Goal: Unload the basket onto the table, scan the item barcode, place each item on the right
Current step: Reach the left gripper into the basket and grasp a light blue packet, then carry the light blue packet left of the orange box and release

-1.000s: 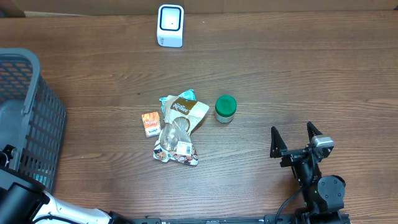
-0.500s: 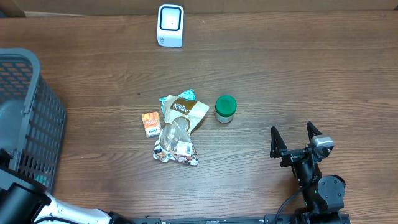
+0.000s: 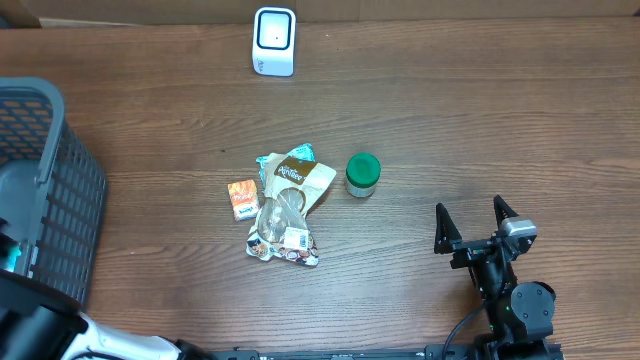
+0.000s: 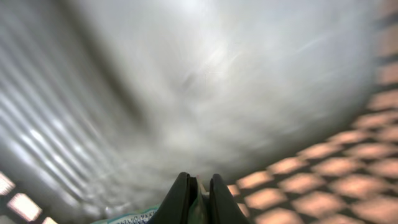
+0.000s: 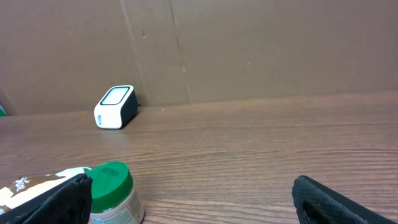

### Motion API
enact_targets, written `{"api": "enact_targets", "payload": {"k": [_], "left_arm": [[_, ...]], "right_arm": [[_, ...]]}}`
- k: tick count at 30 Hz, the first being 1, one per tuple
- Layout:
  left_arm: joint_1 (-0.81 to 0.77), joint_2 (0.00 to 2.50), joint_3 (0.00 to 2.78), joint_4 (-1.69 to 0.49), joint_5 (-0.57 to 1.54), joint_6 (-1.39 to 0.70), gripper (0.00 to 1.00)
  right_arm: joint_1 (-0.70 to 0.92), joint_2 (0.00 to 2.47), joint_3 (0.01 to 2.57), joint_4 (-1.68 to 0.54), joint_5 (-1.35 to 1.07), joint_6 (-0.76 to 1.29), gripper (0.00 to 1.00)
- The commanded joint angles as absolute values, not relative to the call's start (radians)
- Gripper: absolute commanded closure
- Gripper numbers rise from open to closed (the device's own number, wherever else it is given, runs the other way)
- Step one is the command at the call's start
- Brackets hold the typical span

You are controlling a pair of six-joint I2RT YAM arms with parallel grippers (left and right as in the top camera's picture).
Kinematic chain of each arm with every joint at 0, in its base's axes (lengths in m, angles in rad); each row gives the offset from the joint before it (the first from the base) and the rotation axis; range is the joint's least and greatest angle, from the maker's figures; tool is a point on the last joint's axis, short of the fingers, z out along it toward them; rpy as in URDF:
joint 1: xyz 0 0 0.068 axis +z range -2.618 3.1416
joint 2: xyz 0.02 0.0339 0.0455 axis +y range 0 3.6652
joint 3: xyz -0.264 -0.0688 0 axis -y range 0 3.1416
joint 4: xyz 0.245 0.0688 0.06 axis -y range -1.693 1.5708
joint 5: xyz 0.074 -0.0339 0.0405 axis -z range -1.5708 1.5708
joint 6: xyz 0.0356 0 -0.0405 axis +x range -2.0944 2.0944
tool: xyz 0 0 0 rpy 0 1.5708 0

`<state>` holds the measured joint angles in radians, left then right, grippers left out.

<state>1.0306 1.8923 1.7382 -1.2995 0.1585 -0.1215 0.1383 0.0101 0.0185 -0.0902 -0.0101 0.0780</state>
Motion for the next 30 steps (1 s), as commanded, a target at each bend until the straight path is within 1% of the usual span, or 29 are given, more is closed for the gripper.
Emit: {"api": "enact_targets", "payload": {"k": [1,3,5,8,12,15,17,18,20,22,27,30], "left_arm": [[0.995,1.7,1.889,-1.283,0.243,-0.214,0.96],[0.909,1.549,1.942,-1.22,0.331,-0.249,0.96],[0.837,1.486,1.941,-1.208,0.358,-0.25,0.96],[0.673,1.42,1.939,-1.242,0.355,-0.22,0.96],[0.427,1.407,1.924,-1.324,0.304,-0.199,0.96],[0.239,1.412,1.848,-1.342,0.294,-0.163,0.96],[0.133,1.414,1.774,-1.327,0.249,-0.168,0.96],[0.046,1.418,1.684,-1.289,0.152,-0.206,0.96],[-0.013,1.421,1.581,-1.234,0.06,-0.257,0.96],[-0.045,1.422,1.474,-1.163,0.013,-0.295,0.96],[-0.052,1.442,1.235,-0.962,-0.043,-0.433,0.96],[-0.052,1.478,1.085,-0.804,-0.085,-0.601,0.96]], "right_arm": [[0.142,0.003,0.008,-0.084,-0.001,0.079,0.0],[0.142,0.003,0.008,-0.084,-0.001,0.079,0.0],[0.142,0.003,0.008,-0.084,-0.001,0.079,0.0],[0.142,0.003,0.008,-0.084,-0.001,0.079,0.0],[0.142,0.003,0.008,-0.084,-0.001,0.079,0.0],[0.142,0.003,0.008,-0.084,-0.001,0.079,0.0],[0.142,0.003,0.008,-0.084,-0.001,0.079,0.0],[0.142,0.003,0.008,-0.084,-0.001,0.079,0.0],[0.142,0.003,0.008,-0.084,-0.001,0.079,0.0],[0.142,0.003,0.008,-0.084,-0.001,0.079,0.0],[0.142,0.003,0.008,-0.084,-0.001,0.079,0.0],[0.142,0.003,0.008,-0.084,-0.001,0.079,0.0]]}}
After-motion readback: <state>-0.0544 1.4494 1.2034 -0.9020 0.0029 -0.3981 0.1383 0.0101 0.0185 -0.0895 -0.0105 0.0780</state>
